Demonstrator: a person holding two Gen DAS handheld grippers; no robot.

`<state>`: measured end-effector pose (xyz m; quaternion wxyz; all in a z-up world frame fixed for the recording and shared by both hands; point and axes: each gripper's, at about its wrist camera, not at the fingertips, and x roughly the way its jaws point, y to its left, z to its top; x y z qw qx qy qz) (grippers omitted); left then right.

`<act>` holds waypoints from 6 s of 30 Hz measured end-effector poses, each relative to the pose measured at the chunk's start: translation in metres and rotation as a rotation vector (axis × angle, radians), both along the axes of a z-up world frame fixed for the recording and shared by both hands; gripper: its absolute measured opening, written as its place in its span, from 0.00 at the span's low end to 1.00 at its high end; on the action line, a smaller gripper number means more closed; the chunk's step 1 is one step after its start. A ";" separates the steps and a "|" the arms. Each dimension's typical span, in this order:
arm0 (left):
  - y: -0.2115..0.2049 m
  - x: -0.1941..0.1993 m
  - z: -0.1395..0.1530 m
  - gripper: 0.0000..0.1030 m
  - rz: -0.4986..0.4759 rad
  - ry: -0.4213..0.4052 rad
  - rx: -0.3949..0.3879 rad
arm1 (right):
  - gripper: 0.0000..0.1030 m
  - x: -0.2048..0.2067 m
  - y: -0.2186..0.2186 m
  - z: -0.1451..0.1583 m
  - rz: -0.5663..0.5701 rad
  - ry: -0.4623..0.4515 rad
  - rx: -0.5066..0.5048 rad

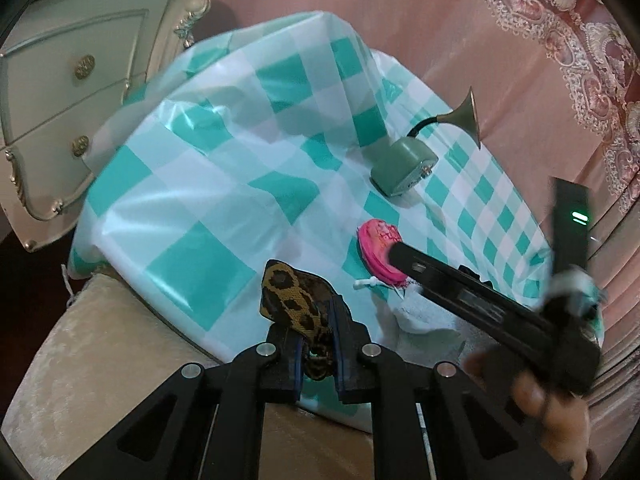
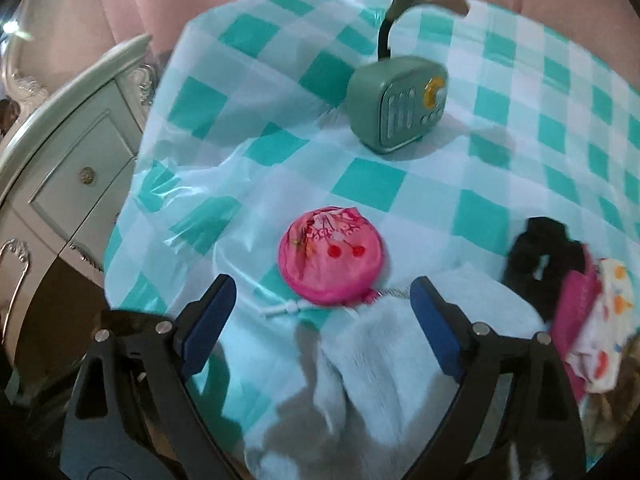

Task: Organize soft objects
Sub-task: 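Grasp the leopard-print item with the left tool while the right tool grasps the pink pouch, then carry the leopard-print item and pink pouch into the box and release, then move both open tools back over the remaining soft items on the bed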

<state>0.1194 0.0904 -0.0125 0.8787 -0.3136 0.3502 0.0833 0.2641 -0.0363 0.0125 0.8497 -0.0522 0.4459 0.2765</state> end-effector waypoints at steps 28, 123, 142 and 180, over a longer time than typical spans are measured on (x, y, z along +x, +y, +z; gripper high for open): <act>-0.018 -0.003 0.005 0.11 -0.007 -0.021 0.122 | 0.73 0.004 0.010 -0.009 0.018 -0.100 -0.061; -0.381 -0.104 0.037 0.74 -1.053 -0.015 0.188 | 0.86 -0.293 -0.483 0.015 -0.801 -0.043 -0.071; -0.212 -0.043 0.045 0.74 -0.633 0.003 0.204 | 0.86 -0.258 -0.380 0.018 -0.560 -0.023 -0.070; -0.099 0.089 0.007 0.13 -0.339 0.007 -0.114 | 0.86 -0.142 -0.150 0.061 -0.208 -0.440 -0.556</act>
